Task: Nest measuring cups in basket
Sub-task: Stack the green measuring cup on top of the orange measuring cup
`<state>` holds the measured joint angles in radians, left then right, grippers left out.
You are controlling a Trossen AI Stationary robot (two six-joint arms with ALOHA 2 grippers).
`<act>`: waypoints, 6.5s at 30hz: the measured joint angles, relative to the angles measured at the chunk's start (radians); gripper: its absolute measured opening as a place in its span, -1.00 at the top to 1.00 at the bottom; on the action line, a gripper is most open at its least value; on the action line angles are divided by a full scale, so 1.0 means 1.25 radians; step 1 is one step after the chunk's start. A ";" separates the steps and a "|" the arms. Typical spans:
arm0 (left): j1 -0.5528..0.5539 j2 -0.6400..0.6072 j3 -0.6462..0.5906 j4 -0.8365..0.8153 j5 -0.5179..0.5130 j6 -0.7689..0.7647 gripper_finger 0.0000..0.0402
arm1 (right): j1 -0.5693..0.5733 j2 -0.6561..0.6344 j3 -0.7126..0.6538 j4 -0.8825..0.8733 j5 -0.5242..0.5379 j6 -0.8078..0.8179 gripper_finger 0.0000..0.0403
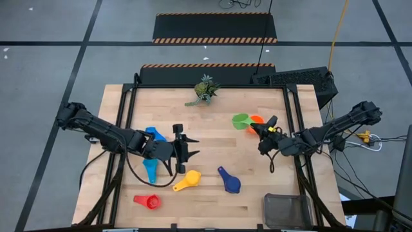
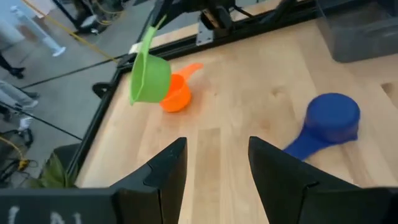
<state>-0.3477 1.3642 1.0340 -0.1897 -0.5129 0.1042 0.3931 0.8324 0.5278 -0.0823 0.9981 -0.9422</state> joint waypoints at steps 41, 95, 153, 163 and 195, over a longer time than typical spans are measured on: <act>0.005 0.060 0.000 0.010 0.012 0.017 0.13 | -0.001 -0.181 -0.151 -0.104 0.081 0.032 1.00; 0.005 0.059 0.000 0.023 0.011 0.104 0.13 | -0.008 -0.029 0.034 -0.545 -0.071 0.320 1.00; 0.004 0.059 0.000 0.030 0.011 0.088 0.13 | -0.322 0.168 0.024 0.105 -0.382 -0.090 1.00; -0.002 0.059 0.000 0.047 0.010 0.119 0.13 | -0.364 0.167 0.024 0.141 -0.405 -0.153 1.00; -0.001 0.059 0.000 0.104 0.011 0.146 0.13 | -0.410 0.036 -0.259 0.527 -0.510 -0.290 1.00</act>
<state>-0.3489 1.4380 1.0339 -0.0598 -0.4992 0.2867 -0.1195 0.8780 0.2044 0.5763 0.3607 -1.3041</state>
